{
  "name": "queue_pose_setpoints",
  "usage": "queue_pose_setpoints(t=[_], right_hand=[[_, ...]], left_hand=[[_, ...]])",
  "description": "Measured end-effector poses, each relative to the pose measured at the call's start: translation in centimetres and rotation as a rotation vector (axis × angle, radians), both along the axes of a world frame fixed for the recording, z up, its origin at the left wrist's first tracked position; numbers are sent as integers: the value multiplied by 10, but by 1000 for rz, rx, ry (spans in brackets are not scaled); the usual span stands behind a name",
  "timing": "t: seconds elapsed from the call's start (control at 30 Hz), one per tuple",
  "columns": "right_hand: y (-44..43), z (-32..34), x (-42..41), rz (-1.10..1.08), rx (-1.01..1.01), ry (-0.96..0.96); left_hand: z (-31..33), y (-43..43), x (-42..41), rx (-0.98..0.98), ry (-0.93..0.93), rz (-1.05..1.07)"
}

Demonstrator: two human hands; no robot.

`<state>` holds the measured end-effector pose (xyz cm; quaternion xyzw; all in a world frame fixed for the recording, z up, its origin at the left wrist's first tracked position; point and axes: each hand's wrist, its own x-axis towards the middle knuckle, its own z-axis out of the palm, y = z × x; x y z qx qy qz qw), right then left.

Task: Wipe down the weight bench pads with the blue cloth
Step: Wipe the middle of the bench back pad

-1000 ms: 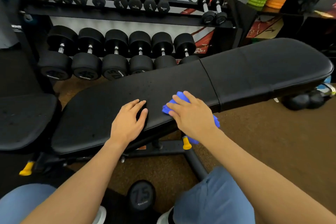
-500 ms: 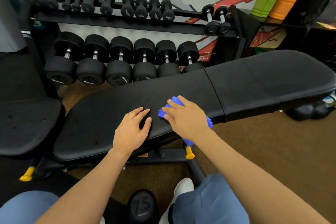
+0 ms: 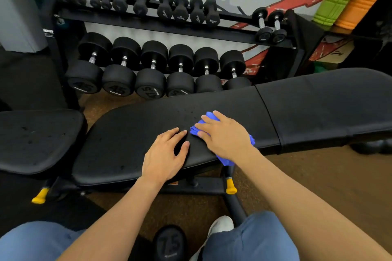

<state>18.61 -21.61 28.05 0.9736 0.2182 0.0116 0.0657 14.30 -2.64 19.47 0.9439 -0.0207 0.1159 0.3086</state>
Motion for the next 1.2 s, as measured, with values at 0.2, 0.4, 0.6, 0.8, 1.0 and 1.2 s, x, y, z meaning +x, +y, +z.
queue_pose_setpoints(t=[0.2,0.4,0.6,0.8,1.0,1.2], right_hand=[[-47,16,35,-270,-15,-95],[11,-6,-6,-139,-46,-36],[-17,39,12,-250,713,353],[-74,40,39,-311,415,56],[-96,35,50,-231,121,-16],[-109,44,56,-185,107,55]], left_hand=[[2,-1,-1,6,0,-3],[-1,4,4,-115,43,-71],[34,-20,-2,-343,-72,60],[80,-132,16,-320,321,-5],[48,-114,82,-142,210,27],[27,-56,38,-118,133,-142]])
